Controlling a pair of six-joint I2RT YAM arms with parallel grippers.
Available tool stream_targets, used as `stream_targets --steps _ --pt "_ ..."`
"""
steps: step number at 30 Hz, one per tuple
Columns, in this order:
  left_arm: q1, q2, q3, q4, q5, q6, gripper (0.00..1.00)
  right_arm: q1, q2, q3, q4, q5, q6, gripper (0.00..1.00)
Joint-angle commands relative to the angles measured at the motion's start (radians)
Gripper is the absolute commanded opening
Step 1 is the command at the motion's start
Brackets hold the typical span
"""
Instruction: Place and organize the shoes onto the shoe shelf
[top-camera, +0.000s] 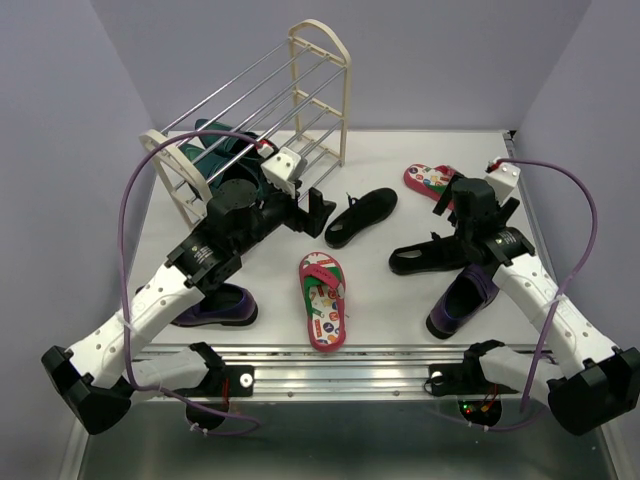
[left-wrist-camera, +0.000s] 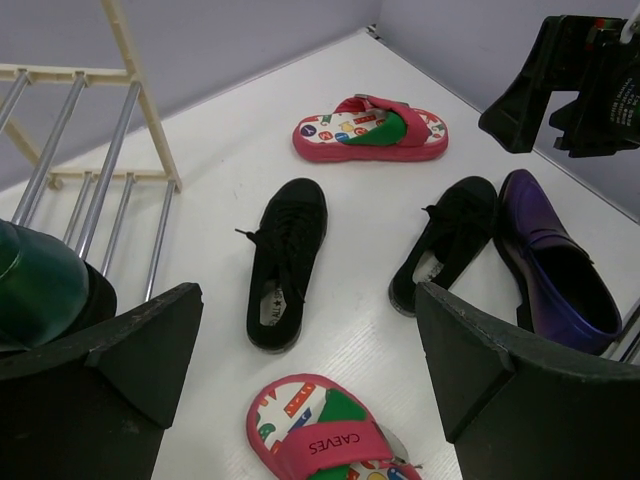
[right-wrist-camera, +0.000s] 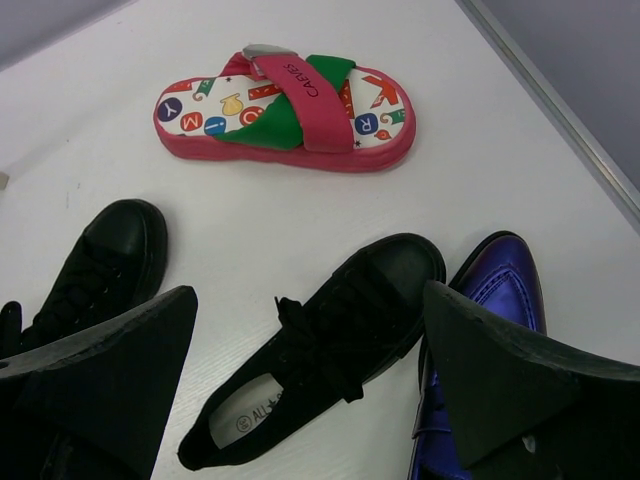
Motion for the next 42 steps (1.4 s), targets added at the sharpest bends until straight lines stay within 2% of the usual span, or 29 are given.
stream_targets --steps 1,19,26,30,35,39,42 --pt "-0.001 0.013 0.048 0.041 0.022 0.011 0.98 -0.004 -0.012 0.0 0.037 0.034 0.02 1.0" --pt "-0.071 0.18 0.209 -0.042 -0.076 -0.015 0.98 -0.004 -0.005 -0.039 0.037 0.027 0.032 1.0" --pt "-0.091 0.261 0.263 -0.063 -0.22 -0.064 0.99 -0.004 -0.02 -0.066 0.037 -0.007 0.04 1.0" --pt "-0.093 0.286 0.271 -0.063 -0.23 -0.092 0.99 -0.004 -0.054 -0.121 0.06 -0.044 0.061 1.0" --pt "-0.11 0.313 0.269 -0.017 -0.315 -0.11 0.99 -0.004 -0.006 -0.157 0.064 -0.114 0.136 1.0" --pt "-0.111 0.442 0.387 -0.137 -0.326 -0.12 0.99 -0.004 0.019 -0.155 0.063 -0.075 0.172 1.0" --pt "-0.111 0.595 0.496 -0.249 -0.351 -0.088 0.97 -0.004 -0.003 -0.149 0.064 -0.026 0.183 1.0"
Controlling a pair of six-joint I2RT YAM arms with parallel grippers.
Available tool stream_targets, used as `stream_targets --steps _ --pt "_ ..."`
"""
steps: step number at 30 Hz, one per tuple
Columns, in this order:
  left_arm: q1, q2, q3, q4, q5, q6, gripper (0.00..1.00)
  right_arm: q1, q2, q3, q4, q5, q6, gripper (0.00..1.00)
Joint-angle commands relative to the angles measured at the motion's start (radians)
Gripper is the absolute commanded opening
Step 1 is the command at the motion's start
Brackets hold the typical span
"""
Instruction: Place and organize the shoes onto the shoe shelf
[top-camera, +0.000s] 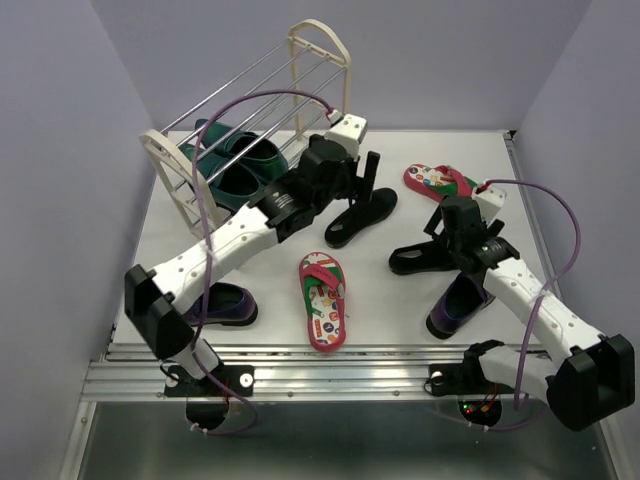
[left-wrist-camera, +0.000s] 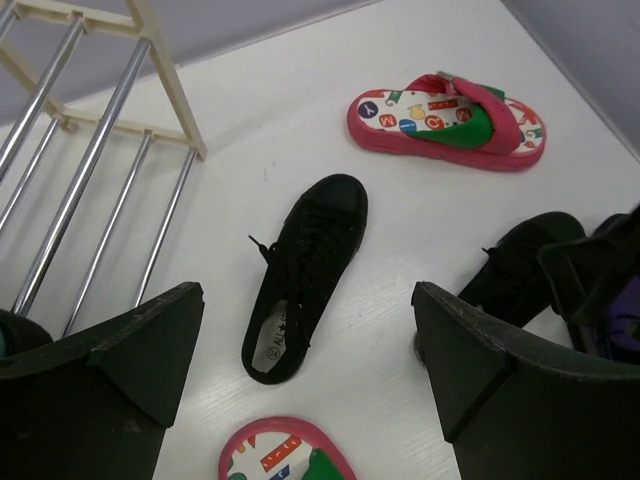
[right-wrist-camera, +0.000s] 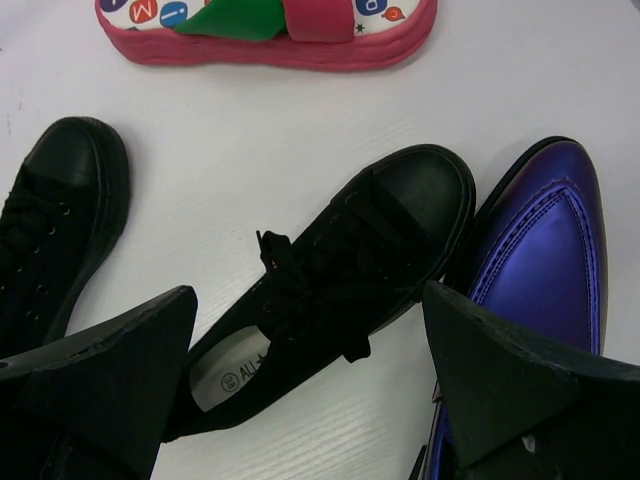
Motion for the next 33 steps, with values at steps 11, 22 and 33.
stream_targets --steps 11,22,33 --pt "-0.007 0.431 0.239 -0.218 -0.101 0.048 0.92 -0.004 -0.182 -0.025 0.043 0.163 0.034 1.0" --pt "-0.001 0.577 0.239 -0.173 -0.095 0.071 0.97 -0.004 -0.136 -0.009 0.063 0.165 0.0 1.0" --pt "0.018 0.641 0.211 -0.125 -0.063 0.042 0.77 -0.004 -0.159 -0.013 0.066 0.18 -0.021 1.0"
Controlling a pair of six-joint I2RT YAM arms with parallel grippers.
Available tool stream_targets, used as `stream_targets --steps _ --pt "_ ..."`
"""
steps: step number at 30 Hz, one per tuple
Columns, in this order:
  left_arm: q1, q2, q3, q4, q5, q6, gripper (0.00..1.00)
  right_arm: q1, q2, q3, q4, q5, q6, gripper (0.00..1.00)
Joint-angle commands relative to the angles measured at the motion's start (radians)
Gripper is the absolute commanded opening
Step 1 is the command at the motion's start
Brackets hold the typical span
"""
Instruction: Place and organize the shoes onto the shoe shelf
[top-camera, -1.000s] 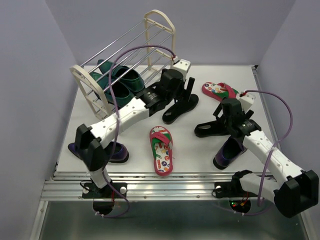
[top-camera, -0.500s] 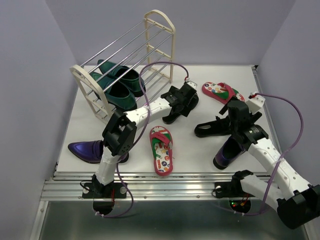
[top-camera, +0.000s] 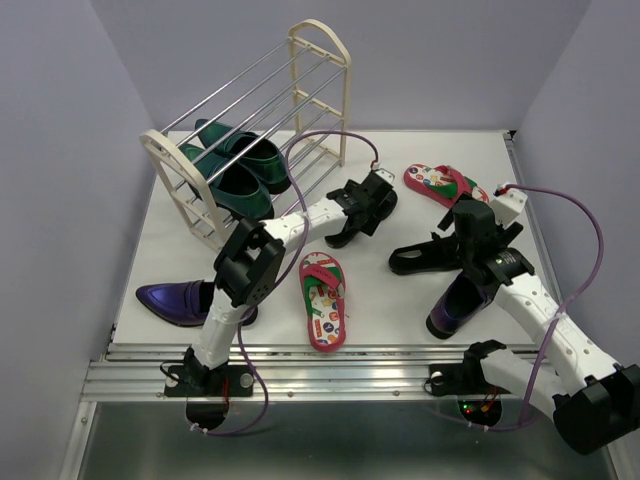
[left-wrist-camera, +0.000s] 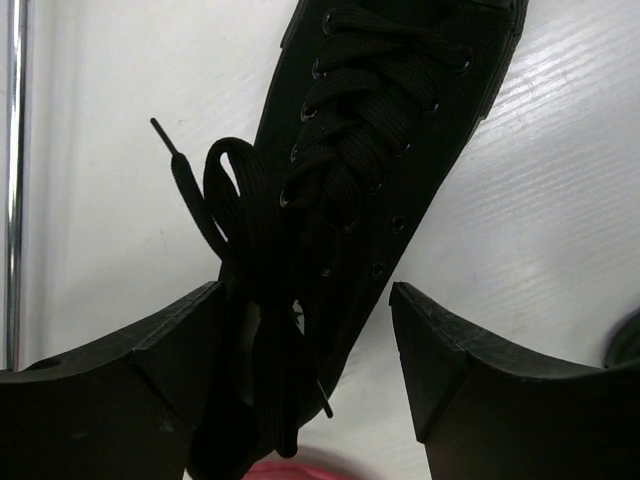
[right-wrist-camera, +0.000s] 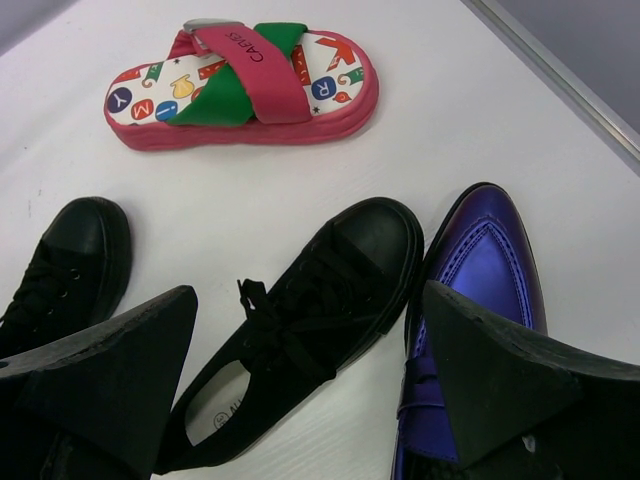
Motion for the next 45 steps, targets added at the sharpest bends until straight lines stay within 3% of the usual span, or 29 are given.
stream_targets --steps 1,3,5,8,9,10,11,28,40,45 --pt "0.007 0.013 -0.012 0.035 0.013 -0.006 0.77 -0.004 -0.027 0.002 0.057 0.033 -0.005 1.0" --pt "0.007 0.015 -0.015 0.038 0.015 -0.014 0.72 -0.004 -0.03 0.002 0.057 0.031 -0.004 1.0" --pt "0.007 0.004 -0.022 0.044 0.015 -0.017 0.6 -0.004 -0.03 0.005 0.057 0.042 -0.008 1.0" --pt "0.007 -0.016 -0.025 0.053 0.016 -0.016 0.37 -0.004 -0.029 0.014 0.057 0.046 -0.019 1.0" --pt "0.009 -0.02 -0.02 0.05 0.019 -0.01 0.17 -0.004 -0.029 0.022 0.057 0.048 -0.022 1.0" --pt "0.007 -0.02 -0.005 0.046 0.022 -0.009 0.05 -0.004 -0.024 0.024 0.058 0.048 -0.021 1.0" --pt "0.007 -0.02 0.007 0.026 0.027 -0.009 0.0 -0.004 -0.021 0.027 0.058 0.047 -0.021 1.0" --pt "0.004 -0.304 0.069 -0.039 0.061 -0.21 0.0 -0.004 -0.05 0.021 0.069 0.066 -0.019 1.0" --pt "-0.014 -0.359 0.073 -0.002 0.059 -0.213 0.0 -0.004 -0.084 0.004 0.07 0.065 -0.012 1.0" --pt "-0.013 -0.362 0.077 -0.002 -0.004 -0.253 0.0 -0.004 -0.086 0.004 0.069 0.06 -0.01 1.0"
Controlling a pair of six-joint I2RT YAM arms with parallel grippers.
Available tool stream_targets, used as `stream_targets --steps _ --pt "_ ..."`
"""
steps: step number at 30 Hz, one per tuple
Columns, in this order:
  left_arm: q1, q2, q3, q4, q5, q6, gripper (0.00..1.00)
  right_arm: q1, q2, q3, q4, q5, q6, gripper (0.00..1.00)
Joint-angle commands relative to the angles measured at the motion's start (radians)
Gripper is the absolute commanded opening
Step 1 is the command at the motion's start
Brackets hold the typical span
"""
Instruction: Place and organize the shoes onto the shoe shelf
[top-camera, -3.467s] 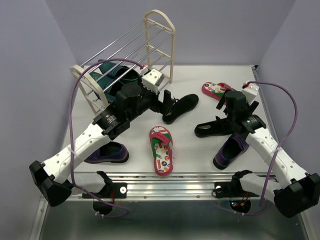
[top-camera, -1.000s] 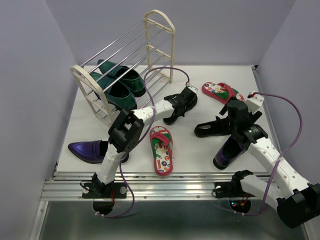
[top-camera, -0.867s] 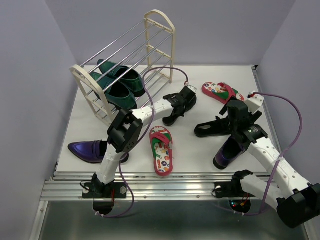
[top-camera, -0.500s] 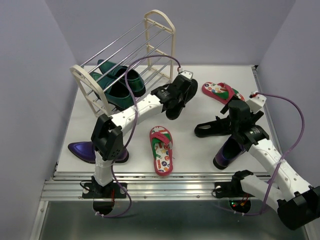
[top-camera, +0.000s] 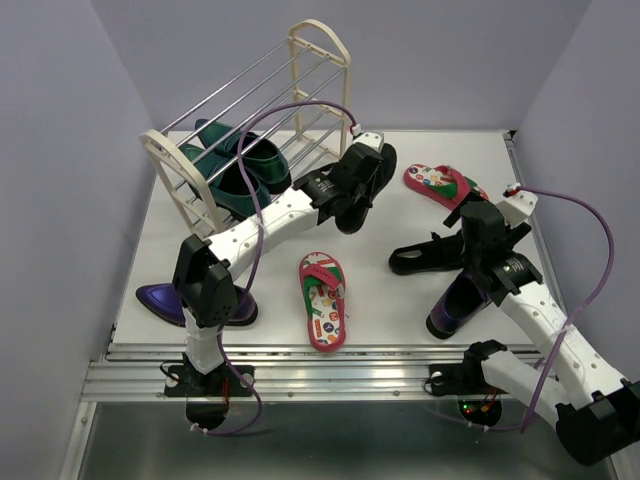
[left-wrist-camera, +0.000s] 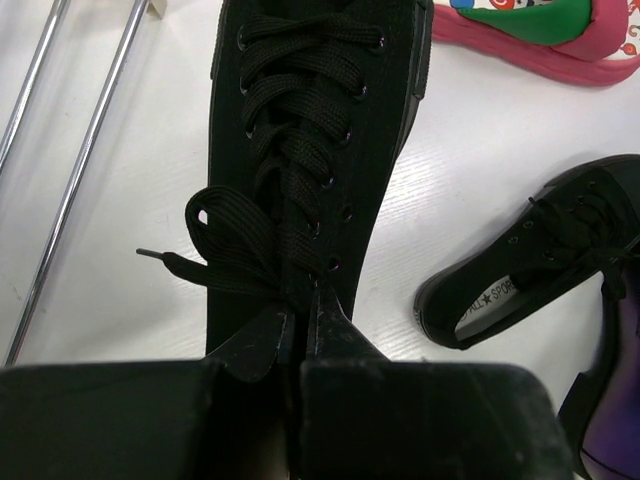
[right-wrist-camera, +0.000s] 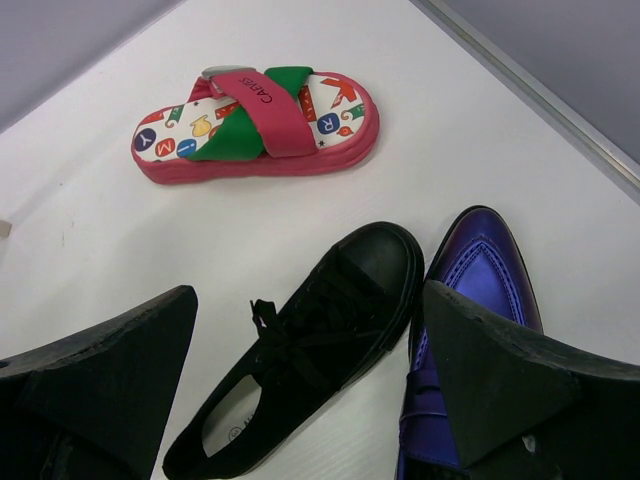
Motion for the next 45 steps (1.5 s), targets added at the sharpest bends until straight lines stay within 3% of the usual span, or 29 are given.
stream_targets --steps 1,12,24,36,37,38,40,42,45 --pt "-0.005 -0.064 0.045 0.089 -0.088 -0.056 0.0 -0.004 -0.018 0.004 0.046 0.029 0.007 1.0" --pt "-0.009 -0.001 -0.012 0.057 -0.26 -0.34 0.0 -0.004 -0.03 -0.004 0.046 0.02 0.007 1.0" --pt "-0.038 0.206 0.214 -0.153 -0.364 -0.539 0.0 -0.004 -0.026 -0.007 0.046 0.017 0.008 1.0" --pt "-0.042 0.328 0.263 -0.184 -0.268 -0.615 0.0 -0.004 -0.015 -0.012 0.046 0.0 0.014 1.0" --pt "-0.042 0.335 0.261 -0.173 -0.249 -0.598 0.08 -0.004 -0.017 -0.012 0.046 -0.002 0.015 1.0" --pt "-0.042 0.338 0.261 -0.164 -0.231 -0.58 0.21 -0.004 -0.018 -0.012 0.046 -0.002 0.015 1.0" --pt "-0.042 0.337 0.254 -0.132 -0.191 -0.53 0.57 -0.004 -0.029 -0.012 0.046 0.001 0.008 1.0" --pt "-0.042 0.318 0.224 -0.092 -0.16 -0.488 0.75 -0.004 -0.035 -0.013 0.046 0.004 0.004 1.0" --pt "-0.043 0.266 0.18 -0.03 -0.128 -0.443 0.79 -0.004 -0.04 -0.015 0.046 0.008 -0.001 1.0"
